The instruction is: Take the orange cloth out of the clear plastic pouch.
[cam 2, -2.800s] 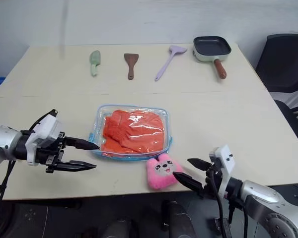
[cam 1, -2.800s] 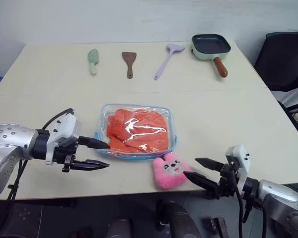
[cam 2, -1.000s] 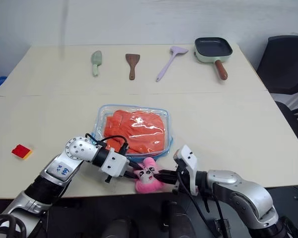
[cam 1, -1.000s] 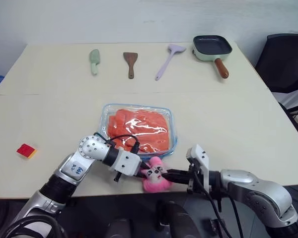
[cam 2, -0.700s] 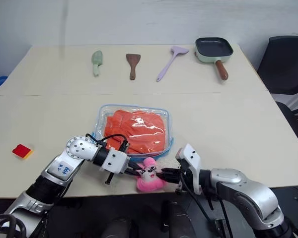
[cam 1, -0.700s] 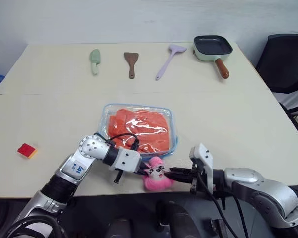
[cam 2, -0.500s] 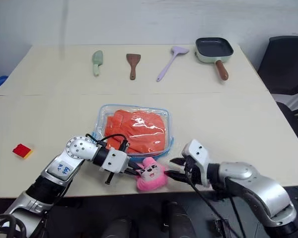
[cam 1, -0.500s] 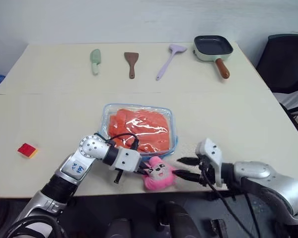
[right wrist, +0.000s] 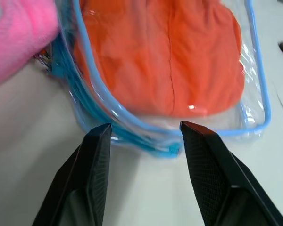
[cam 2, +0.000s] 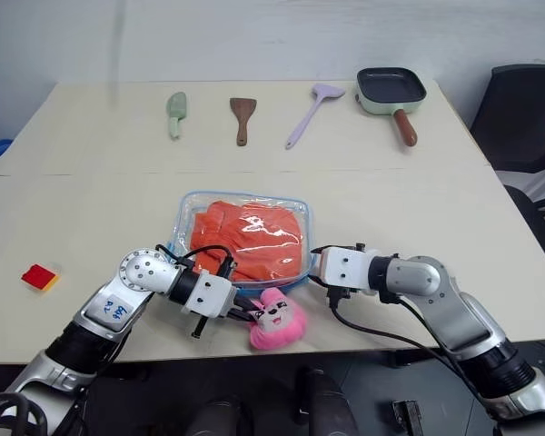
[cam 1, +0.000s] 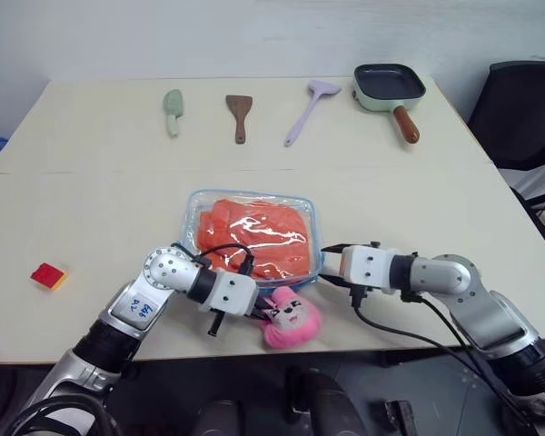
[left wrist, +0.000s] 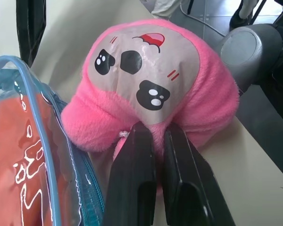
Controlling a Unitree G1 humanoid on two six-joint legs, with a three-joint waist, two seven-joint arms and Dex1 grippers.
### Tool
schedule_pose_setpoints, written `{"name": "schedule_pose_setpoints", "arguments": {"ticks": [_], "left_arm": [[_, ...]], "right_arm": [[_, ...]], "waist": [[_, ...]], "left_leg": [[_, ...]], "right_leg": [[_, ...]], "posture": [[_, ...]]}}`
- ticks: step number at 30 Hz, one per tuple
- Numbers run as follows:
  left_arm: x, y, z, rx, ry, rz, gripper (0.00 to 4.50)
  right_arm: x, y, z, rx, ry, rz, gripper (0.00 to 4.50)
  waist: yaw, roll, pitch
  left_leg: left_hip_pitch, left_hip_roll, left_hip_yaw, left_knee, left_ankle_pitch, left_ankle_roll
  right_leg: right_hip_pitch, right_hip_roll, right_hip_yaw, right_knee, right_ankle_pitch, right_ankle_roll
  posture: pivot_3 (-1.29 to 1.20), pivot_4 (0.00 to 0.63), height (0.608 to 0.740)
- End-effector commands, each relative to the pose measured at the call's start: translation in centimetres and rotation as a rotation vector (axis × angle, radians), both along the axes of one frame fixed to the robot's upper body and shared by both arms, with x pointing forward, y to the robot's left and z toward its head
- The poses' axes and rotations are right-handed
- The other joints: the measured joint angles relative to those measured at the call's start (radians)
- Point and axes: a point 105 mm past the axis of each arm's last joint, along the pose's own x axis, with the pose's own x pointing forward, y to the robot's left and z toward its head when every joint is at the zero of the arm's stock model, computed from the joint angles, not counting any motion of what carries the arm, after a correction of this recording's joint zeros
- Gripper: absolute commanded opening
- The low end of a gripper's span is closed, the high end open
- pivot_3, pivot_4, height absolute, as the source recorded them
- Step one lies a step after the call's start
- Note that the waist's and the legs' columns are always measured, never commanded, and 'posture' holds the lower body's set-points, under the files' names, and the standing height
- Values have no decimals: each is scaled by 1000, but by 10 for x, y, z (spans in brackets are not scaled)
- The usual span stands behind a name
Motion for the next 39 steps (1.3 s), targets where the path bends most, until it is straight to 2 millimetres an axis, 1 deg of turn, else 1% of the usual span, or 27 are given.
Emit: {"name": "schedule_pose_setpoints", "arguments": {"ticks": [1, 2, 3, 4, 9, 14, 19, 22, 24, 25, 27, 31, 32, 37, 39], "left_arm": [[-3, 2, -3, 20, 1, 5, 0], [-3, 2, -3, 21, 1, 7, 0], [-3, 2, -3, 21, 1, 9, 0], [-3, 2, -2, 21, 1, 11, 0], [-3, 3, -1, 18, -1, 25, 0], [1, 8, 3, -1, 9, 80, 0], [6, 31, 15, -39, 58, 223, 0], [3, 62, 29, -103, 159, 407, 0], [0, 75, 34, -123, 197, 479, 0], [-2, 79, 36, -128, 208, 503, 0], [-5, 94, 38, -137, 230, 586, 0], [-11, 112, 38, -133, 240, 673, 0], [-12, 121, 38, -128, 238, 708, 0], [-2, 174, 54, -174, 232, 919, 0], [0, 185, 58, -179, 225, 954, 0]], "right_arm": [[0, 6, 6, -18, -58, 54, 2380], [0, 6, 5, -27, -62, 62, 2380], [1, 6, 5, -34, -67, 69, 2002], [1, 6, 4, -39, -71, 78, 1805], [0, 9, 2, -51, -72, 119, 68], [2, 7, 4, -75, -94, 127, 27], [5, -2, 8, -113, -109, 135, 27], [6, -11, 12, -138, -130, 143, 27], [7, -16, 13, -148, -138, 146, 27], [7, -17, 13, -152, -141, 148, 27], [8, -23, 13, -163, -149, 149, 27], [9, -28, 13, -162, -154, 147, 27], [9, -29, 13, -164, -159, 150, 27], [6, -33, 11, -176, -180, 174, 27], [6, -34, 11, -176, -186, 183, 27]], "waist": [[-1, 0, 0], [-2, 0, 0], [-3, 0, 0], [-4, 0, 0], [-6, 0, 0], [-8, 0, 0], [-12, 1, 0], [-16, 2, 1], [-14, 2, 1], [-13, 2, 1], [-10, 2, 1], [-9, 2, 1], [-10, 2, 1], [-12, 2, 2], [-12, 3, 2]], "left_leg": [[0, 0, 0, 0, 0, 0], [0, 0, 0, 0, 0, 0], [0, 0, 0, 0, 0, 0], [0, 0, 0, 0, 0, 0], [0, 1, 0, 0, 0, 0], [0, 2, 0, 0, 0, 0], [0, 3, 0, 0, 0, 0], [0, 4, 1, 0, 0, 0], [0, 5, 1, 0, 0, 0], [0, 5, 0, 0, 0, 0], [0, 5, 1, 0, 0, 0], [0, 5, 0, 0, 0, 0], [0, 5, 0, 0, 0, 0], [0, 5, 1, 0, 0, -1], [1, 5, 1, 0, 0, -1]], "right_leg": [[0, 0, 0, 0, 0, 0], [0, 0, 0, 0, 0, 0], [0, 0, 0, 0, 0, 0], [0, 0, 0, 0, 0, 0], [0, 0, 0, 0, 0, 0], [0, 0, 0, 1, 0, 0], [-1, 1, 0, 1, 0, -1], [-2, 1, 1, 2, -1, -1], [-3, 0, 1, 2, -1, -1], [-3, 0, 1, 2, -1, -1], [-3, 0, 1, 2, -1, -1], [-3, -1, 1, 1, -1, -1], [-3, -1, 1, 1, -1, -1], [-3, 0, 1, 2, -1, -2], [-3, 0, 1, 2, -1, -2]], "posture": [[0, 150, 740], [0, 150, 740], [0, 150, 740], [0, 150, 740], [0, 150, 740], [0, 150, 740], [0, 150, 740], [0, 150, 740], [0, 150, 740], [0, 150, 740], [0, 150, 740], [0, 150, 740], [0, 150, 740], [0, 150, 740], [0, 150, 740]]}}
